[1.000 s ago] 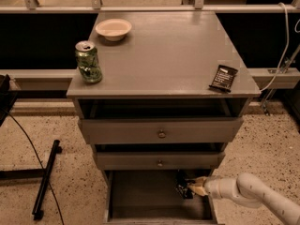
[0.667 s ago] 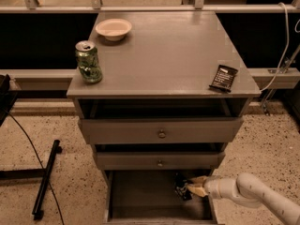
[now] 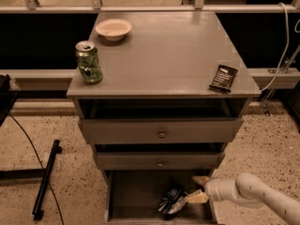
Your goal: Place blue chip bag into bottom drawer
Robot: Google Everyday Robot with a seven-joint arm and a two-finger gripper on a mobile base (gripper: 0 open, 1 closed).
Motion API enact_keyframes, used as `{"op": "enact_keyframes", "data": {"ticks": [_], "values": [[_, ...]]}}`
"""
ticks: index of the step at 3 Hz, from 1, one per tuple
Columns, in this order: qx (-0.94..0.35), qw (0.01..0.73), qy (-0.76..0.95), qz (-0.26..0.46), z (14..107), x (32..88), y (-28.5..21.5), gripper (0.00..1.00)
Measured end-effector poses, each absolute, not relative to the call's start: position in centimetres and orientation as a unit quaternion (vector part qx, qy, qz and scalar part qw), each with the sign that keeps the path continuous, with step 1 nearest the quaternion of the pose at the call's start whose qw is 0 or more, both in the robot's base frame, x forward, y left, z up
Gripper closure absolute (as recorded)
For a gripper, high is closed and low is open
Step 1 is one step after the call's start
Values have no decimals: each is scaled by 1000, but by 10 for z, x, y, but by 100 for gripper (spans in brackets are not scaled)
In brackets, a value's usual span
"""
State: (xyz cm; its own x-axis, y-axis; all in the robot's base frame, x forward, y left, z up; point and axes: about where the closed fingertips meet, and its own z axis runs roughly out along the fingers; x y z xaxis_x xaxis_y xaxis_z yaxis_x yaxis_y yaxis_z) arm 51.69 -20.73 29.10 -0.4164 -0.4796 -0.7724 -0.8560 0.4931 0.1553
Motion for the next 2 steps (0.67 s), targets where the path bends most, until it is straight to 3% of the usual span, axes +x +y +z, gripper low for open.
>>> {"op": "enact_keyframes", "data": {"ticks": [1, 2], "values": [[-450, 317, 794, 260, 305, 485, -217, 12], [-453, 314, 792, 263, 306, 481, -214, 0]]}}
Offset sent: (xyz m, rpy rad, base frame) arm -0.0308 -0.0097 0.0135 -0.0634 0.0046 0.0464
